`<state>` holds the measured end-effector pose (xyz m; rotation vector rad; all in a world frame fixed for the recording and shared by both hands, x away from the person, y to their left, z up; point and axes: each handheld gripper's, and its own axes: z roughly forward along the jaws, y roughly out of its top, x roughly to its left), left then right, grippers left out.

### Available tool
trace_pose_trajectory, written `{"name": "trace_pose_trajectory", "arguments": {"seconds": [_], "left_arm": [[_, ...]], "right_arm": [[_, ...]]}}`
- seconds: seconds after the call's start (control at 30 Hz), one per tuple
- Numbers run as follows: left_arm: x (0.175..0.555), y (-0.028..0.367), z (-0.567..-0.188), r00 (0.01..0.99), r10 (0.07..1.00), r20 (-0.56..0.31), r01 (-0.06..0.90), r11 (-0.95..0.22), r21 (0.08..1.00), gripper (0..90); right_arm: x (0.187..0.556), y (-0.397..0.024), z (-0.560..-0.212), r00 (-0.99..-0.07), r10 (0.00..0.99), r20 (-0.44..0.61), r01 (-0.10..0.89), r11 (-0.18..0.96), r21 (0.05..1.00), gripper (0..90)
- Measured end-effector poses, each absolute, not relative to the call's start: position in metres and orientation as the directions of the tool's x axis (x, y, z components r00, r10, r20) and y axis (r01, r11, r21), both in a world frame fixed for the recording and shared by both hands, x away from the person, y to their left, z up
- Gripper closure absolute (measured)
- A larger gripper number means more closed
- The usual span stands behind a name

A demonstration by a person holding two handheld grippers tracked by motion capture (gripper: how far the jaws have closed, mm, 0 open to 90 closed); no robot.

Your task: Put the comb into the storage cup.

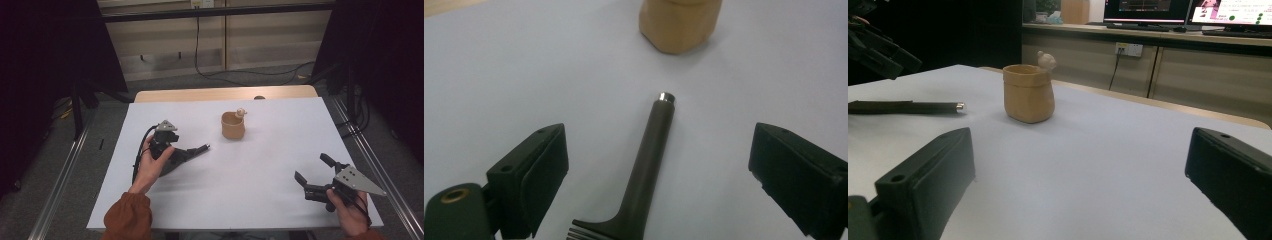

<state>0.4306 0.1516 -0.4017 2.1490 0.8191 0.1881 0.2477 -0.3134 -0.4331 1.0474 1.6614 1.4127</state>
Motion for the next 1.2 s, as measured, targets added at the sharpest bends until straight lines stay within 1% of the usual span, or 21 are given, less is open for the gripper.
{"name": "trace_pose_trajectory", "arguments": {"seconds": [0.13,0.23,0.33,0.4,0.47,0.53,0.57,0.67,0.83,0.93,1.0,1.1,1.13,1.2], "left_arm": [[0.434,0.152,-0.403,0.788,0.599,-0.142,0.499,-0.487,0.717,5.4],[0.438,0.149,-0.407,0.801,0.583,-0.136,0.495,-0.518,0.697,5.5],[0.442,0.146,-0.410,0.826,0.544,-0.145,0.489,-0.566,0.663,7.2],[0.444,0.144,-0.409,0.836,0.533,-0.130,0.481,-0.598,0.641,8.5],[0.447,0.144,-0.407,0.836,0.535,-0.117,0.480,-0.611,0.630,11.0],[0.449,0.144,-0.407,0.836,0.533,-0.126,0.485,-0.614,0.622,13.2],[0.450,0.144,-0.408,0.840,0.529,-0.124,0.483,-0.623,0.615,16.5],[0.452,0.144,-0.412,0.838,0.537,-0.099,0.482,-0.643,0.595,16.9],[0.454,0.144,-0.417,0.839,0.538,-0.077,0.486,-0.680,0.549,23.4],[0.453,0.141,-0.419,0.846,0.528,-0.076,0.483,-0.698,0.528,31.7],[0.454,0.140,-0.421,0.852,0.520,-0.066,0.476,-0.714,0.514,32.9],[0.455,0.139,-0.421,0.863,0.501,-0.055,0.461,-0.740,0.489,39.3],[0.454,0.137,-0.423,0.852,0.519,-0.067,0.480,-0.722,0.499,41.2],[0.455,0.137,-0.423,0.865,0.500,-0.048,0.461,-0.753,0.469,43.2]], "right_arm": [[0.248,-0.313,-0.433,-0.421,0.907,-0.013,0.135,0.077,0.988,0.0],[0.248,-0.313,-0.433,-0.421,0.907,-0.014,0.135,0.077,0.988,0.0],[0.247,-0.314,-0.433,-0.422,0.906,-0.015,0.134,0.078,0.988,0.0],[0.247,-0.314,-0.433,-0.422,0.906,-0.014,0.135,0.078,0.988,0.0],[0.247,-0.314,-0.433,-0.424,0.905,-0.014,0.133,0.078,0.988,0.0],[0.247,-0.314,-0.433,-0.423,0.906,-0.014,0.134,0.078,0.988,0.0],[0.247,-0.314,-0.433,-0.423,0.906,-0.014,0.135,0.078,0.988,0.0],[0.247,-0.314,-0.433,-0.423,0.906,-0.013,0.136,0.078,0.988,0.0],[0.247,-0.314,-0.433,-0.425,0.905,-0.014,0.136,0.079,0.988,0.0],[0.247,-0.314,-0.433,-0.424,0.906,-0.014,0.135,0.078,0.988,0.0],[0.247,-0.314,-0.433,-0.425,0.905,-0.016,0.134,0.080,0.988,0.0],[0.247,-0.314,-0.433,-0.425,0.905,-0.016,0.135,0.080,0.988,0.0],[0.247,-0.314,-0.433,-0.424,0.906,-0.015,0.136,0.080,0.988,0.0],[0.247,-0.314,-0.433,-0.424,0.905,-0.015,0.136,0.080,0.988,0.0]]}}
